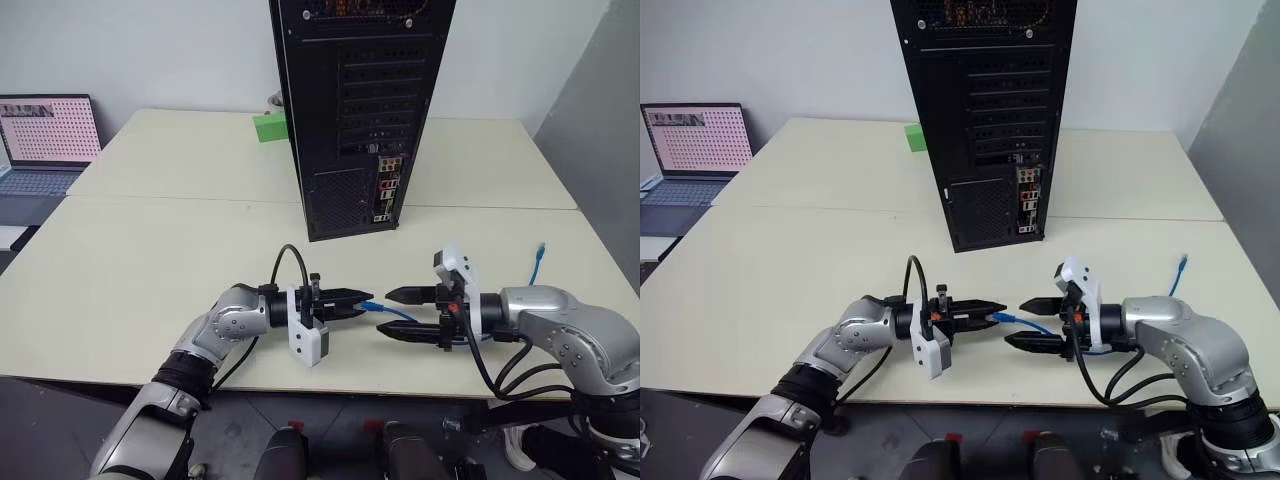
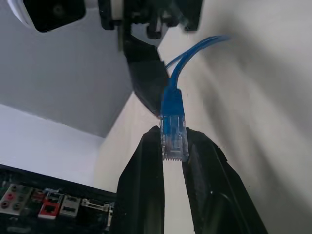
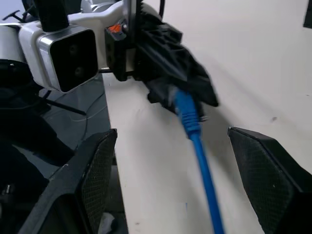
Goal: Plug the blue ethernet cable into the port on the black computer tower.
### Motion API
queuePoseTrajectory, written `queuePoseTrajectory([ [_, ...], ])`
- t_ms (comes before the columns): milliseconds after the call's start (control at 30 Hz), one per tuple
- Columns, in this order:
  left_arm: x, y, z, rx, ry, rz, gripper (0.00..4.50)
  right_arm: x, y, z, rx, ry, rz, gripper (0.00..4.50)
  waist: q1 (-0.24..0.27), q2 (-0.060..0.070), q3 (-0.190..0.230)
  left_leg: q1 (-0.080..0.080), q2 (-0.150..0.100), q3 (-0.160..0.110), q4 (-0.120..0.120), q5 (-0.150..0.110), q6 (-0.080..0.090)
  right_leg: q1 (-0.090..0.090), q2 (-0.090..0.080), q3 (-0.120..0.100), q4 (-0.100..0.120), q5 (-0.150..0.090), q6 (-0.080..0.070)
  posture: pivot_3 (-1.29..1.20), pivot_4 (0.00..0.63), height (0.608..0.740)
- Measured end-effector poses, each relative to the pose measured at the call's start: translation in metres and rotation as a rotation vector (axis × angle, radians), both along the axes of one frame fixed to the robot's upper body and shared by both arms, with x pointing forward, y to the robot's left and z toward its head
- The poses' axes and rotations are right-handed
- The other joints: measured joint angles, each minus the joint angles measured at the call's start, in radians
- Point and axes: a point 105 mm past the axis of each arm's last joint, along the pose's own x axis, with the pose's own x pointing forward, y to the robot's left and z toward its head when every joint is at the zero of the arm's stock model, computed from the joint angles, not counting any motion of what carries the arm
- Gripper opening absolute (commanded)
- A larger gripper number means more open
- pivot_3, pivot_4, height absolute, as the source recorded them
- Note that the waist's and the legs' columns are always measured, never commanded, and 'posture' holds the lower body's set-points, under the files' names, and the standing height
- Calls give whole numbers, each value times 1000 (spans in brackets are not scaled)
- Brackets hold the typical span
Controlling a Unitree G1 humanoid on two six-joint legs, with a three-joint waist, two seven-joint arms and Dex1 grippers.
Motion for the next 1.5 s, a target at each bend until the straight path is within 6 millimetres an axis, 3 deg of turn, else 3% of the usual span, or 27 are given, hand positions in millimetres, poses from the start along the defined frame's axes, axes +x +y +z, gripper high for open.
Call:
queuePoseTrajectory([
  [100,1,0,-1,-3,-9,9,289,1,5,0,8,-4,0,3845,0,0,0,0,0,0,0,0,0,0,0,0,0,0,0,0,150,740],
  [133,1,0,-1,-7,-12,11,289,1,8,1,13,-8,3,3479,-1,0,0,0,0,0,0,0,0,0,0,0,0,0,0,0,150,740],
  [267,2,0,0,-13,-24,14,289,3,14,2,22,-10,6,2750,0,0,0,0,0,0,0,0,0,0,0,0,0,0,0,0,150,740],
  [667,0,1,0,-11,-43,10,289,11,12,0,8,5,-26,5,-1,0,0,0,0,0,0,0,0,0,0,0,1,0,0,0,150,740],
  [900,0,1,-1,-11,-31,19,288,12,10,0,-7,10,-17,0,-1,0,0,0,0,0,0,0,0,0,0,0,0,0,0,0,150,740],
  [933,1,0,-2,-8,-24,23,991,12,10,0,-11,12,-17,0,-1,0,0,0,0,0,0,0,0,0,0,0,0,0,0,0,150,740],
  [1167,21,23,-26,4,234,248,2410,23,-4,5,-42,-42,-103,0,-3,0,0,0,0,0,0,0,0,-1,0,0,1,0,0,0,150,740],
  [1300,35,32,-22,-88,394,406,3206,37,-11,12,-33,-114,-235,0,-2,0,0,0,0,0,0,0,0,-1,0,-1,1,0,0,0,150,740],
  [1500,56,25,13,-397,630,586,3206,80,-3,41,40,-290,-569,0,-5,0,0,0,0,-1,0,0,0,-1,1,-1,2,0,0,0,150,740],
])
